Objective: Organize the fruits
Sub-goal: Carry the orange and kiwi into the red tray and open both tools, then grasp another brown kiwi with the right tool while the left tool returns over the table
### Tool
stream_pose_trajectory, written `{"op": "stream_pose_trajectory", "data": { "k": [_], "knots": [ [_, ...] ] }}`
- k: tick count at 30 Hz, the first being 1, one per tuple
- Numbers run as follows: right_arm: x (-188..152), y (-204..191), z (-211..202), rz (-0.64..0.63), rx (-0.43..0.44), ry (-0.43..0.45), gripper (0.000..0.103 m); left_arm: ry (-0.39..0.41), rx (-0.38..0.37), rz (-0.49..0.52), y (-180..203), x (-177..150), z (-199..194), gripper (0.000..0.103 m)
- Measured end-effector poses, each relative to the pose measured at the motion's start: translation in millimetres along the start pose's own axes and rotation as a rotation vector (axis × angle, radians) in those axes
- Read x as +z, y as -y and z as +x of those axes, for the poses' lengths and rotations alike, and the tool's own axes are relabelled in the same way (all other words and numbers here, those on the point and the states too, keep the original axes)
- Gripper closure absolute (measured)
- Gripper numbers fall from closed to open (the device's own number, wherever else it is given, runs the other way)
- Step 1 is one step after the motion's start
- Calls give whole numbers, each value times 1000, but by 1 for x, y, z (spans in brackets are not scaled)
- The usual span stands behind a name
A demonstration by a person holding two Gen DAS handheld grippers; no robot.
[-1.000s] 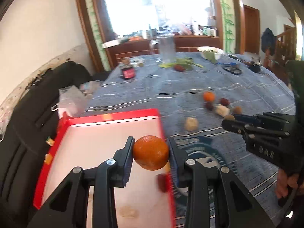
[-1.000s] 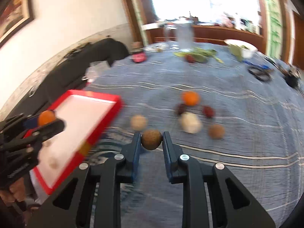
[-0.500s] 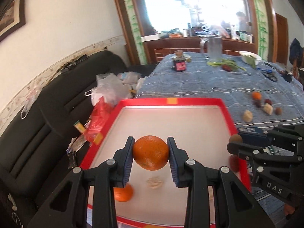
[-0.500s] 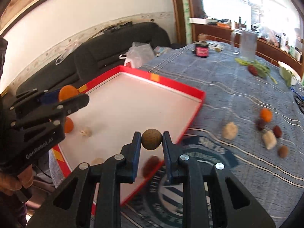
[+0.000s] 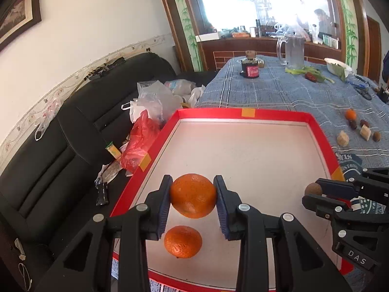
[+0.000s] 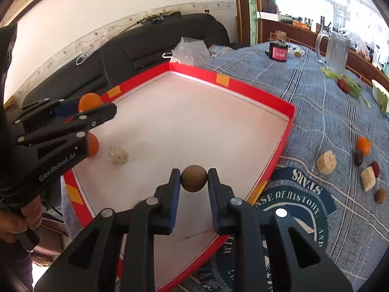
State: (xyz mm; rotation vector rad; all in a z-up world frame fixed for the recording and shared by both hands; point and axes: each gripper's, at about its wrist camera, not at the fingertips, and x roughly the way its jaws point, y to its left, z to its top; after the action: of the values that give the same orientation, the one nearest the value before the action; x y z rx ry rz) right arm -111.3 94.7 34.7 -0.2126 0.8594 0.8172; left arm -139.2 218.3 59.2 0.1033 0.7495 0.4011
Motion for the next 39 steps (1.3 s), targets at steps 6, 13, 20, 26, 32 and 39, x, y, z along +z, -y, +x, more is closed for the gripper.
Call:
{"op": "stream_pose_trajectory", "data": {
  "k": [6,13,20,26,32,39],
  "knots": [
    [-2,3,3,18,6,-21,78,-44,36,11,4,-5,10,64],
    [-1,4,-4,32,22,-17,53,-31,66,6,3,-4,3,40],
    [-6,22,-25,96,40,62,51,-38,64,11,9,-2,0,34],
    [-13,42,-43,143,22,110,51,-32,53,44,26,-1,-7,32],
    [-24,71,-57,209,-6,136,50,-25,40,81,44,1,-13,31],
    [-39,111,-76,301,-43,157,50,-14,10,128,69,4,-19,29]
  ]
}}
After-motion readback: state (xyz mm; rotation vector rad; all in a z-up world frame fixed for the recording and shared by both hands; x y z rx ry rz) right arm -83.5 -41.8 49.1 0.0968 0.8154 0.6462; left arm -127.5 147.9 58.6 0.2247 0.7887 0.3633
